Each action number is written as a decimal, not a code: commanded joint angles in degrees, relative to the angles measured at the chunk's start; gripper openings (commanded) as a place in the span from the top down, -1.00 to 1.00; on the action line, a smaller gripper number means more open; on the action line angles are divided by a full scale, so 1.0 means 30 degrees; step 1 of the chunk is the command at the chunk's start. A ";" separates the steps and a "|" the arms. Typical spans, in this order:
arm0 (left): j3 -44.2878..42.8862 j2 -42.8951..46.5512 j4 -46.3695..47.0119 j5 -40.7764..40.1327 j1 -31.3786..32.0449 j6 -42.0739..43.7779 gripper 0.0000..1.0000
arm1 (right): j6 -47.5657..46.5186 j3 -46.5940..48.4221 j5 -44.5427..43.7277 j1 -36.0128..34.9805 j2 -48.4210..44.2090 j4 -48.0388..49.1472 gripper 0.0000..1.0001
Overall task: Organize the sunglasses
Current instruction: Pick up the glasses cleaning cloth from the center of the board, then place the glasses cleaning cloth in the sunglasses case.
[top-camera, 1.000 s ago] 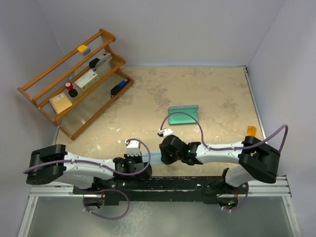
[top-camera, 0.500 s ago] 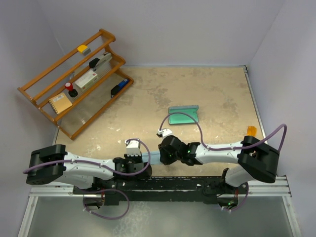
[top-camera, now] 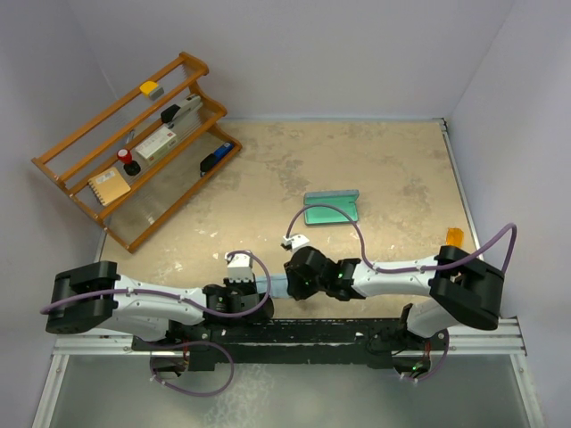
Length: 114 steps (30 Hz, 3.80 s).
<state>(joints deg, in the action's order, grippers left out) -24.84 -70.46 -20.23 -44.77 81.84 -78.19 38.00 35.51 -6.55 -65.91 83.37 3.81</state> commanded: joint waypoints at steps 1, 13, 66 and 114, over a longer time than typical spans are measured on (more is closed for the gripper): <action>0.0345 0.0246 -0.0098 0.0207 0.0105 0.0166 1.00 | 0.0105 0.0296 -0.0372 -0.0316 0.0393 -0.0856 0.48; 0.0355 0.0256 -0.0054 0.0188 0.0111 0.0166 1.00 | 0.0079 0.0744 -0.0977 -0.0773 0.1018 -0.1474 0.62; -0.6147 -0.3592 0.3496 0.1279 -0.3947 0.7549 1.00 | -0.1450 0.1506 -0.2547 0.4054 -0.4322 -0.4391 1.00; -1.5700 -1.3497 0.8408 0.4942 -0.9746 1.2007 1.00 | -0.5313 0.6913 0.0365 1.3616 0.1260 -0.3188 1.00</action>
<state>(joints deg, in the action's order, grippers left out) -68.51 -110.08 1.61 -29.06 53.39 -43.68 23.33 52.95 -6.31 -25.50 85.97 -7.33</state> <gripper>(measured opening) 0.003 0.005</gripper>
